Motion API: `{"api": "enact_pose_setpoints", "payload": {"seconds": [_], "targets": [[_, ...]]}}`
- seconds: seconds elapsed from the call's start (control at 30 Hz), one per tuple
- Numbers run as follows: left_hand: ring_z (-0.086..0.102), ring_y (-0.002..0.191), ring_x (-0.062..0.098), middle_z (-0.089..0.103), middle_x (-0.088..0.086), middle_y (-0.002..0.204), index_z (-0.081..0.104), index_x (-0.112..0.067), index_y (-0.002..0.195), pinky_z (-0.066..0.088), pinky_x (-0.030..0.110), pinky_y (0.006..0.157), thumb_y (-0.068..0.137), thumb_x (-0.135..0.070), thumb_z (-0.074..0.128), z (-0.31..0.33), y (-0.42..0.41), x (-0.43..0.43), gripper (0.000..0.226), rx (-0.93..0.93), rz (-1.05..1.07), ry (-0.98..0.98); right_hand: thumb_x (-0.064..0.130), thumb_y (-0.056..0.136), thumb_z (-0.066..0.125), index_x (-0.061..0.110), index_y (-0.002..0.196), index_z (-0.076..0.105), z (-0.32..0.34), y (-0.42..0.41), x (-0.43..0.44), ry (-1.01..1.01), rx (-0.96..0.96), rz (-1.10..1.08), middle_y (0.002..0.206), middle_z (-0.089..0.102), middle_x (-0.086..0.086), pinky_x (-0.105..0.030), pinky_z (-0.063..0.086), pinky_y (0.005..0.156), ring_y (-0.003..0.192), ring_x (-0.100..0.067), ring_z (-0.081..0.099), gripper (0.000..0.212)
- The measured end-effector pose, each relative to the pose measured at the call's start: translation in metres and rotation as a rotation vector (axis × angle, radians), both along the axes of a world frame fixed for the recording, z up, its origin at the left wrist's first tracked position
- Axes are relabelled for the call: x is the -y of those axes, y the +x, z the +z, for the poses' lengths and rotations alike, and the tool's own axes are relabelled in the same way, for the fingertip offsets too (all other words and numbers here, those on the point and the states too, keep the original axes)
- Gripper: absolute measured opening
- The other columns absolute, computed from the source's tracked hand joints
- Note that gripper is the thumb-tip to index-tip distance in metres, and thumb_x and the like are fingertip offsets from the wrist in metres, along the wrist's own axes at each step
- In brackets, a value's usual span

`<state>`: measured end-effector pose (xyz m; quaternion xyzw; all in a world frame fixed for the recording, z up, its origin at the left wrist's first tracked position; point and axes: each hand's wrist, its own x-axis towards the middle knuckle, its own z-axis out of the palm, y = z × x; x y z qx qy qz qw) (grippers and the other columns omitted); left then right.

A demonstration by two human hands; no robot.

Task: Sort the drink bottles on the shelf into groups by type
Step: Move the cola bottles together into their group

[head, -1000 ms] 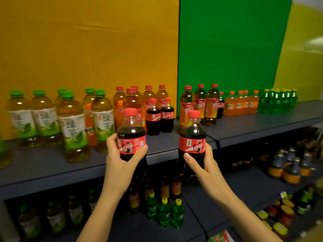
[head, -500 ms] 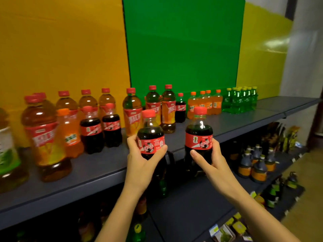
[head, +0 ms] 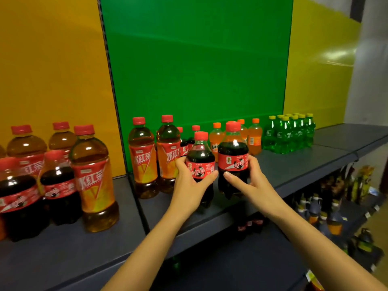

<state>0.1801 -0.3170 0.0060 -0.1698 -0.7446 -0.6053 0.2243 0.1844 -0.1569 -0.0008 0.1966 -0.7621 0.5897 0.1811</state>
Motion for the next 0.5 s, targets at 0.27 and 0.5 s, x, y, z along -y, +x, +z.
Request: {"api": "enact_pose_setpoints", "payload": {"seconds": [0.27, 0.5], "targets": [[0.048, 0.098, -0.003, 0.043, -0.015, 0.107, 0.024, -0.020, 0.116, 0.039, -0.006, 0.072, 0.076, -0.015, 0.072, -0.006, -0.064, -0.018, 0.063, 0.027, 0.110, -0.083, 0.030, 0.083, 0.063, 0.021, 0.136, 0.028, -0.004, -0.105, -0.026, 0.078, 0.041, 0.164, 0.123, 0.051, 0.015, -0.026, 0.045, 0.098, 0.115, 0.001, 0.050, 0.064], [0.048, 0.108, 0.005, 0.042, -0.008, 0.115, 0.020, -0.020, 0.117, 0.044, 0.003, 0.075, 0.078, -0.016, 0.070, -0.012, -0.102, -0.027, 0.063, 0.060, 0.261, -0.083, 0.045, 0.072, 0.065, 0.018, 0.138, 0.024, -0.005, -0.169, -0.033, 0.200, 0.080, 0.322, 0.137, 0.045, 0.003, -0.038, 0.035, 0.110, 0.128, -0.010, 0.042, 0.082]]}}
